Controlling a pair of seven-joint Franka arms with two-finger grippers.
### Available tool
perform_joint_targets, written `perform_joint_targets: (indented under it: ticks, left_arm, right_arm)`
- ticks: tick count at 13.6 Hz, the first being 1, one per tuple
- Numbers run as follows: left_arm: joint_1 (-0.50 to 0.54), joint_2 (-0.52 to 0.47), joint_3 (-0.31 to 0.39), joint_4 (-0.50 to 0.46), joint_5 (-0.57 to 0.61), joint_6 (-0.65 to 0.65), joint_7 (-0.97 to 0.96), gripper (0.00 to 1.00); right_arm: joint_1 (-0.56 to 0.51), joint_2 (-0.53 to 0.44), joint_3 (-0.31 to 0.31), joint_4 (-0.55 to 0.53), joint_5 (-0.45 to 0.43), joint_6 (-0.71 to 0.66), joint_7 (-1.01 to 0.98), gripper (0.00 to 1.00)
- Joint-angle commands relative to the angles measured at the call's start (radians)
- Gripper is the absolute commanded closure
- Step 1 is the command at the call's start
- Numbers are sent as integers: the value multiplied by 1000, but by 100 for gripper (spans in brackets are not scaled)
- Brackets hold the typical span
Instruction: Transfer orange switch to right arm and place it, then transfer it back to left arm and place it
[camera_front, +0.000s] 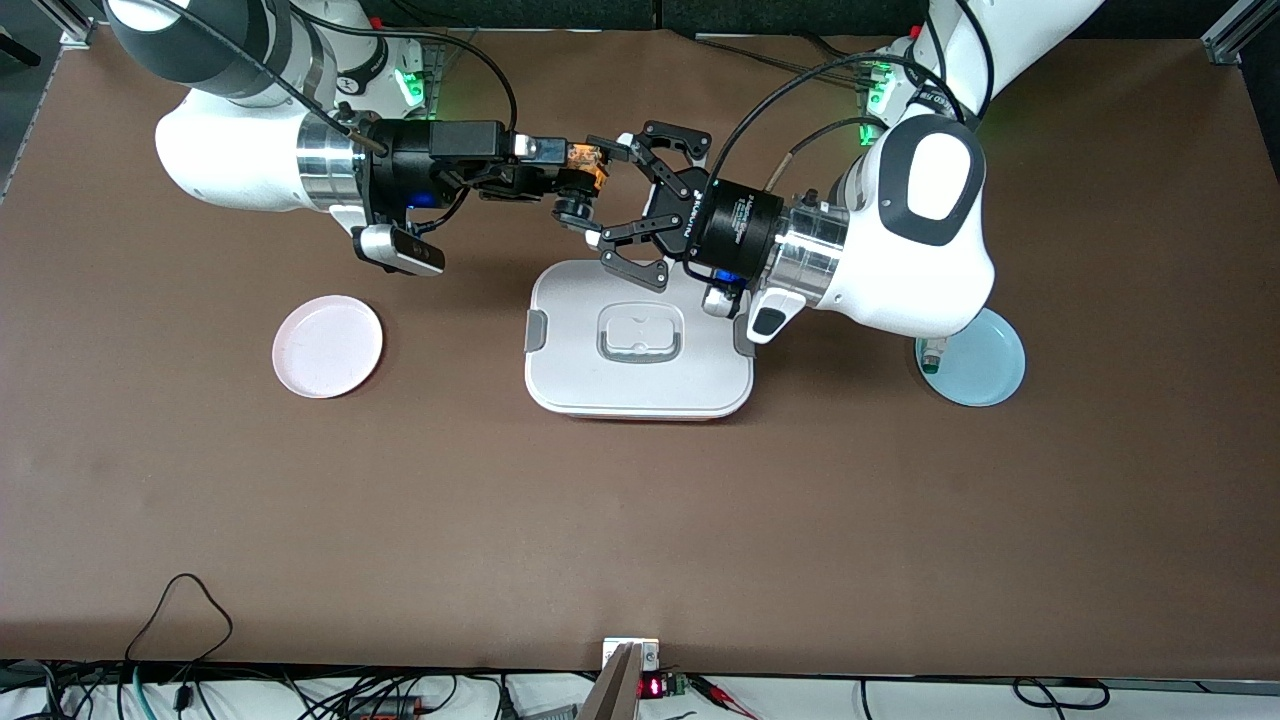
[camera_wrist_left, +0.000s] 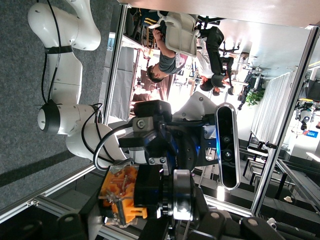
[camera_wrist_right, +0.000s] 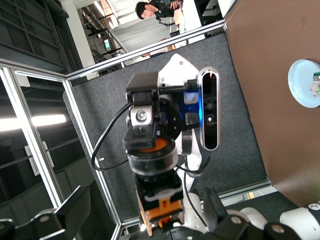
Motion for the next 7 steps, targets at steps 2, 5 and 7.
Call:
perform_joint_targets:
  ticks: [2, 5, 7]
  left_arm:
    - [-11, 16, 8, 33, -8, 6, -20, 100]
    - [-11, 16, 6, 33, -8, 6, -20, 100]
    - [-11, 16, 6, 33, -8, 6, -20, 100]
  right_arm:
    - [-1, 7, 4, 1, 66, 27, 9, 0]
    - [-1, 10, 4, 1, 72, 50, 4, 1]
    - [1, 11, 4, 1, 70, 70, -5, 3]
